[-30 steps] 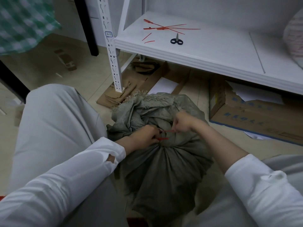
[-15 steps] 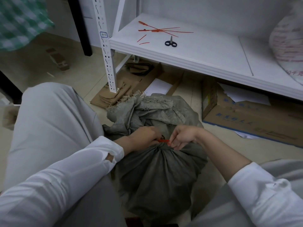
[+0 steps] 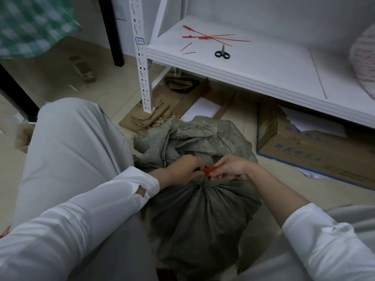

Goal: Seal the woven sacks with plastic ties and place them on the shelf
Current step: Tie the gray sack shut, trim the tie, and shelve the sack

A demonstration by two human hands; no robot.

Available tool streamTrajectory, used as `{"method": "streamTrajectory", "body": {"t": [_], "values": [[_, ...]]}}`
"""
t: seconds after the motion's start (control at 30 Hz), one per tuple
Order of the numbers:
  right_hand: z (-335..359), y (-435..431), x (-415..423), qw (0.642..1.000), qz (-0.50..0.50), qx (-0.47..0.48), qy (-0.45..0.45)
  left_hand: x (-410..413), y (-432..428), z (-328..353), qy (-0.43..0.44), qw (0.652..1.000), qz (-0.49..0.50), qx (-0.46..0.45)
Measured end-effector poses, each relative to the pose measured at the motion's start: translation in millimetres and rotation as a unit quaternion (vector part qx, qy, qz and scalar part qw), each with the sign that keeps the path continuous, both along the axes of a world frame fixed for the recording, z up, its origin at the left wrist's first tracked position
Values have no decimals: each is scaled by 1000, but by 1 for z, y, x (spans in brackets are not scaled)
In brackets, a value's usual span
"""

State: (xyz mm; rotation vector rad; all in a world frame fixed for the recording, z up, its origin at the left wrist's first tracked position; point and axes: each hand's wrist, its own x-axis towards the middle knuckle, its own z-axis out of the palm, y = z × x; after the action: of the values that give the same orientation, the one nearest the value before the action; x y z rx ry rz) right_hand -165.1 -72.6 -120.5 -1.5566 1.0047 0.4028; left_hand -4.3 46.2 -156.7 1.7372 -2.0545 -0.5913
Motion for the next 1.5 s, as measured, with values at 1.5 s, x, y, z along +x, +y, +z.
{"method": "streamTrajectory", "body": {"t": [1.5], "values": [[-29,41,18,900,-276,-114,-317,-3,-7,0,206,934,288,42]]}}
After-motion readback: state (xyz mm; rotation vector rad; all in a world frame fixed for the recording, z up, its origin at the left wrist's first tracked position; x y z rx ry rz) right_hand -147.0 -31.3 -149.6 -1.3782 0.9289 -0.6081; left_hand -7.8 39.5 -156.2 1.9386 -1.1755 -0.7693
